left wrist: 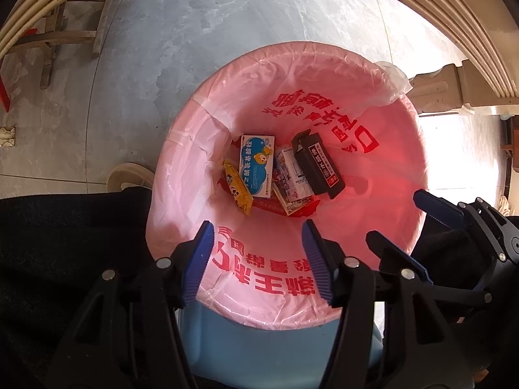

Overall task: Collect trash
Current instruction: 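Raise both tools from the bin toward the white medicine box and red cup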

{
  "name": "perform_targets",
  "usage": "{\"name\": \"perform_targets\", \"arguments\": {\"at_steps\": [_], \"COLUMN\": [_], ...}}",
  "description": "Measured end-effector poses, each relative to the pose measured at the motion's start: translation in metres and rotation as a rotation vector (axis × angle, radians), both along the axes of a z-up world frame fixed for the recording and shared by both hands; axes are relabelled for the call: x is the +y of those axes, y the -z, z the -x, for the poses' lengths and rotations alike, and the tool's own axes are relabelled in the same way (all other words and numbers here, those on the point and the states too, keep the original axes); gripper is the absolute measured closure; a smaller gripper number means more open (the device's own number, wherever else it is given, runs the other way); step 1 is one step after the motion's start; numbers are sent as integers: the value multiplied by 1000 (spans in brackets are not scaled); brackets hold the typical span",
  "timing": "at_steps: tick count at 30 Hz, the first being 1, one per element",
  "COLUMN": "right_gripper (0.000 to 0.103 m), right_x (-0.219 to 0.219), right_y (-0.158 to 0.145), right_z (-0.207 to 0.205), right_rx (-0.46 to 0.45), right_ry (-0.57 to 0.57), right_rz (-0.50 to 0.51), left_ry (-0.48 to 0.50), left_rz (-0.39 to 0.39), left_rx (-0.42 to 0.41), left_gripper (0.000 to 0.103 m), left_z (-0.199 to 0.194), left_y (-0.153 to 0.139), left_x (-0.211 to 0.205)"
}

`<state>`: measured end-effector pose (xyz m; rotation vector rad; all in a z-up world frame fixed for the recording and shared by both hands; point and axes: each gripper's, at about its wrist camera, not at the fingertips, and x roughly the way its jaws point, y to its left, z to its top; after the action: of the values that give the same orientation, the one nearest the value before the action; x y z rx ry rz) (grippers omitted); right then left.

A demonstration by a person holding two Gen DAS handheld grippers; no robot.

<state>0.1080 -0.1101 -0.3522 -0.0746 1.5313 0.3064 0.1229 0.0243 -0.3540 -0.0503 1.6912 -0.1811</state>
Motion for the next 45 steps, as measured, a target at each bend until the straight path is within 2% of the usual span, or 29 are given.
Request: {"name": "perform_targets", "arguments": {"at_steps": [7, 11, 13, 15, 16, 20, 24, 28, 33, 36, 39, 41, 43, 45], "right_gripper": [40, 40, 38, 29, 28, 26, 24, 24, 24, 24, 24, 23, 12, 12], "right_x": [1, 0, -1, -2, -2, -4, -11, -19, -25, -31, -34, -34, -34, -34], "right_y": [-14, -43, -63, -87, -100, -158, -218, -276, -331, -353, -370, -377, -380, -379], "right_z": [4, 13, 16, 18, 17, 4, -23, -61, -110, -134, -152, -163, -174, -182], "right_rx": [-23, -46, -61, -79, -91, -162, -222, -275, -346, -352, -354, -361, -371, -369], "right_ry": [0, -2, -1, -8, -16, -55, -70, -74, -63, -41, -22, -14, -2, 7], "right_rz": [8, -25, -54, -89, -103, -129, -167, -189, -189, -232, -271, -275, -277, -284], "left_ry": [-4, 12, 34, 57, 63, 44, 32, 40, 51, 47, 43, 42, 41, 41], "left_rz": [-35, -35, -41, -61, -66, -63, -60, -112, -100, -123, -100, -93, -100, -92], "left_rx": [-43, -87, -119, -143, -150, -209, -272, -369, -419, -448, -440, -438, -433, -412], "left_gripper": [47, 47, 46, 36, 34, 34, 33, 30, 27, 27, 26, 26, 26, 26], "left_z": [5, 14, 17, 19, 18, 3, -21, -47, -78, -96, -110, -119, -128, -137], "left_y": [-14, -46, -70, -97, -111, -172, -233, -294, -351, -373, -387, -389, -387, -380], "left_x": [4, 9, 12, 18, 21, 40, 52, 56, 54, 50, 51, 50, 49, 48]}}
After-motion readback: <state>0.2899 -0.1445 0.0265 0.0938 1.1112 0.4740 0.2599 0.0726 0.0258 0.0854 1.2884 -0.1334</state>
